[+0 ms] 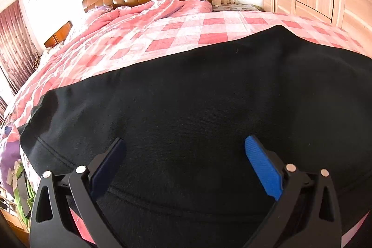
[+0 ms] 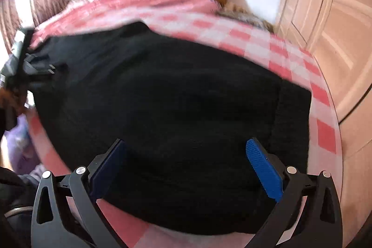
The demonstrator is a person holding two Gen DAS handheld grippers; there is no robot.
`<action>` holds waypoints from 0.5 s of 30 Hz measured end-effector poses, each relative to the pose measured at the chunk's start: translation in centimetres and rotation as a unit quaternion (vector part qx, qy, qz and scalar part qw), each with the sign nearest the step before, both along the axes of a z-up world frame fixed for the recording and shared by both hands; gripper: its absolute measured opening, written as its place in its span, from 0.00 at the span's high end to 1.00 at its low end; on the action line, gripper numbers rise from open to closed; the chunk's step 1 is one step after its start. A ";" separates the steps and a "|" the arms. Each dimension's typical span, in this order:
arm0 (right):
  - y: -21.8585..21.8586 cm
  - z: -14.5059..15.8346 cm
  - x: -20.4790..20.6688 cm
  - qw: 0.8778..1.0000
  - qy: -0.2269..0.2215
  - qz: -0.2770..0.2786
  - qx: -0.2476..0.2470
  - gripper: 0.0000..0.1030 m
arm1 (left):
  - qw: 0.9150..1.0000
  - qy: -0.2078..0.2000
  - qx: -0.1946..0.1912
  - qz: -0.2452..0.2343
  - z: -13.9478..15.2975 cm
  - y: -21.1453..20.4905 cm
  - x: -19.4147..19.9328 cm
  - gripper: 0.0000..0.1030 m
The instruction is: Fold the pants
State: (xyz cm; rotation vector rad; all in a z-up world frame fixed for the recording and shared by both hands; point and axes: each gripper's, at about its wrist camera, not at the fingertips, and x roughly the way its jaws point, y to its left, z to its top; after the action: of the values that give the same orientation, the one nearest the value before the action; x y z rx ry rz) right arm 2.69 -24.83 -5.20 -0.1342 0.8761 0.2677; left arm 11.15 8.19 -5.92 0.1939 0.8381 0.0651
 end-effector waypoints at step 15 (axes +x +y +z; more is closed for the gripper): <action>6.1 3.6 3.4 0.999 0.000 0.019 -0.027 0.04 | 0.999 0.015 -0.051 0.004 -0.3 1.1 0.4 0.01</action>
State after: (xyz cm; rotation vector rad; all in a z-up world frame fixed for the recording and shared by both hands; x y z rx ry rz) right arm 6.12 -18.76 -1.59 -0.2008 0.8827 0.2792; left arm 11.59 9.27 -6.26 0.0957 0.8691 0.0268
